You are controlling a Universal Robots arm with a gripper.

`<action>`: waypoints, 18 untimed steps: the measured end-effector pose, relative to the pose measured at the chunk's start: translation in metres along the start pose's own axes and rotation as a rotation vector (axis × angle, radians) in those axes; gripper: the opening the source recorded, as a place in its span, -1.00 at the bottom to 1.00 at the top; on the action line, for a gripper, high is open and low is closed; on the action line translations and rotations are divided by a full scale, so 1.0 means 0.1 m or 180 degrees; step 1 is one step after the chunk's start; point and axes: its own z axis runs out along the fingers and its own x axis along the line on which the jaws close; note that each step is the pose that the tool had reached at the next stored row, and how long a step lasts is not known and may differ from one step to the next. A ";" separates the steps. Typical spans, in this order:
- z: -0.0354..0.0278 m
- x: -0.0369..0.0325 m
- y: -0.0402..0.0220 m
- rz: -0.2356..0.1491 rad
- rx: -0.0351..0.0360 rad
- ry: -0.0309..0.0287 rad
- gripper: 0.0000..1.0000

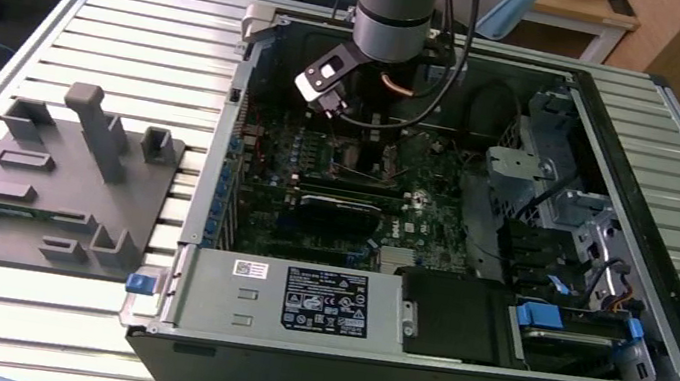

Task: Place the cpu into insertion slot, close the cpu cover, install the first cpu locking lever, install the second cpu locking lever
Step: 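Place the cpu into insertion slot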

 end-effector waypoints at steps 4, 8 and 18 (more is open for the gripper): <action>0.000 0.000 0.000 0.0000 0.0000 0.0000 -0.18; -0.001 0.000 0.000 0.0000 0.0000 0.0000 -0.54; -0.002 0.000 0.000 0.0000 0.0000 0.0000 -0.80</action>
